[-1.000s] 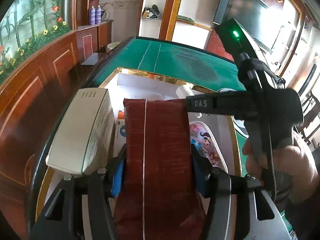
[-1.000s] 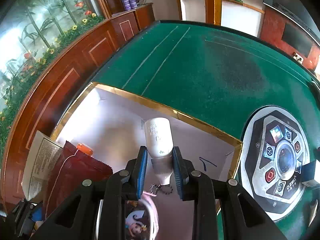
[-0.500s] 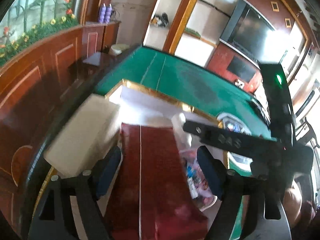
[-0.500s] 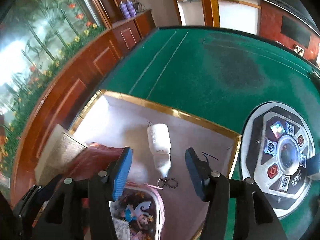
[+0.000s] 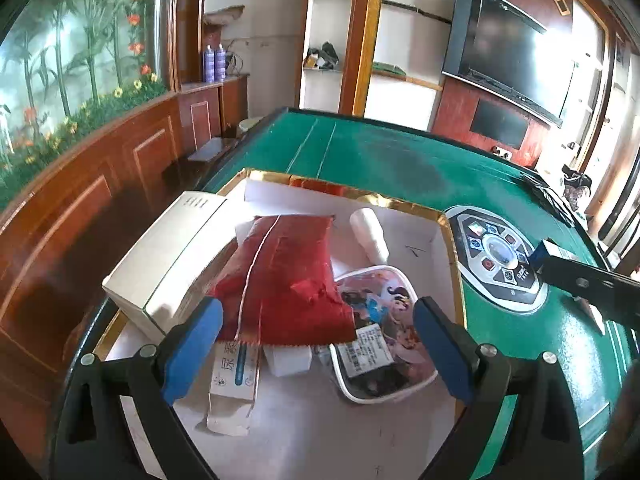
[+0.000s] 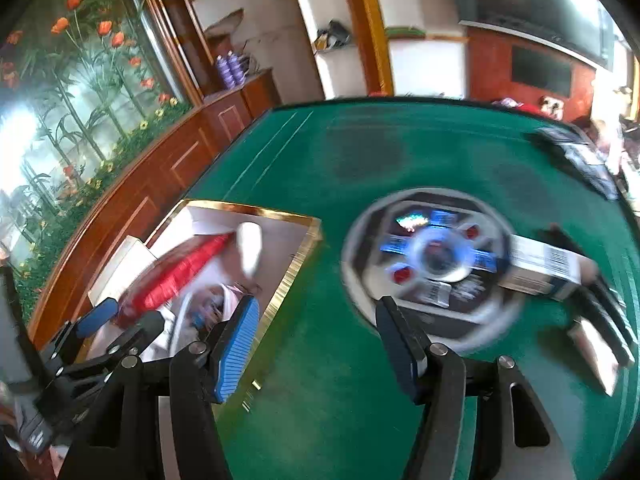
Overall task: Organize objects
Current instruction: 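Carry the red packet and white bottle into the tray and release both, then move both open tools back toward the markers and tube on the table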
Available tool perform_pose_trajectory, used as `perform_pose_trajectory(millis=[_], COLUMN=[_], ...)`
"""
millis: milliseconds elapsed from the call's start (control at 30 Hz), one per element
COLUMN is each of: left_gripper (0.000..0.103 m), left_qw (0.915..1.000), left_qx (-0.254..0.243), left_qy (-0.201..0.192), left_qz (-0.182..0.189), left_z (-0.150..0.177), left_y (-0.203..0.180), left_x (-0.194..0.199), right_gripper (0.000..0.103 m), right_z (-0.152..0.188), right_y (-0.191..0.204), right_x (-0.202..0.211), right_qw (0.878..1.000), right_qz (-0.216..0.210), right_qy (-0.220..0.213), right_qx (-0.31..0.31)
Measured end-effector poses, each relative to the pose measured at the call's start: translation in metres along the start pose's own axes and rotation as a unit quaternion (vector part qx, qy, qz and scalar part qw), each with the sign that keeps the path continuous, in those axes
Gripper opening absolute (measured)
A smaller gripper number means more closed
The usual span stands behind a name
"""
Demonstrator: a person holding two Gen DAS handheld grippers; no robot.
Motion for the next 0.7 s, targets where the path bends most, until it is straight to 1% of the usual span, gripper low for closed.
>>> perform_pose_trajectory(millis=[67,133,167,200,233,333,433,500,567,700], left_gripper=[0.096,0.096,0.096,0.096,0.096,0.096,0.096,0.096,0.096,0.097], left_qw=[1.0,0.9997,0.9993,0.9993,0.9995,0.9998,0.9991,0.9986,0.9982,0.9977], left_qx=[0.001,0.007,0.011,0.01,0.006,0.011,0.037,0.046,0.043,0.025], left_qy=[0.006,0.023,0.034,0.036,0.031,0.016,0.001,-0.015,-0.034,-0.055], left_qz=[-0.006,0.002,0.005,0.002,-0.004,0.011,0.02,0.023,0.023,0.031], left_z=[0.006,0.016,0.024,0.028,0.03,0.025,0.018,0.014,0.007,-0.003], left_y=[-0.005,-0.011,-0.014,-0.017,-0.02,-0.025,-0.026,-0.027,-0.036,-0.063], left_x=[0.004,0.002,0.001,0.003,0.007,0.017,0.035,0.051,0.066,0.088], right_gripper=[0.066,0.068,0.07,0.072,0.072,0.074,0.075,0.077,0.079,0.084], right_z=[0.007,0.014,0.017,0.02,0.023,0.032,0.037,0.04,0.045,0.05], right_y=[-0.012,-0.022,-0.029,-0.033,-0.037,-0.052,-0.066,-0.076,-0.085,-0.104], right_x=[0.019,0.039,0.049,0.058,0.066,0.089,0.108,0.12,0.131,0.149], right_qw=[0.999,0.998,0.998,0.997,0.996,0.991,0.986,0.983,0.981,0.974], right_qz=[0.023,0.033,0.039,0.045,0.051,0.086,0.114,0.122,0.13,0.151], right_qy=[-0.023,-0.043,-0.053,-0.062,-0.071,-0.093,-0.112,-0.124,-0.135,-0.157], right_qx=[0.005,0.012,0.015,0.017,0.02,0.04,0.052,0.054,0.056,0.062])
Point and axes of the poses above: each gripper's, at about its wrist camera, not at the fingertips, and x roughly against the way its jaws point, y to its left, z to its underside, the point moved 5 cm from there along -x, roughly the way its jaws point, and after that the axes turned 9 degrees about -x, right-handed, at the moved point
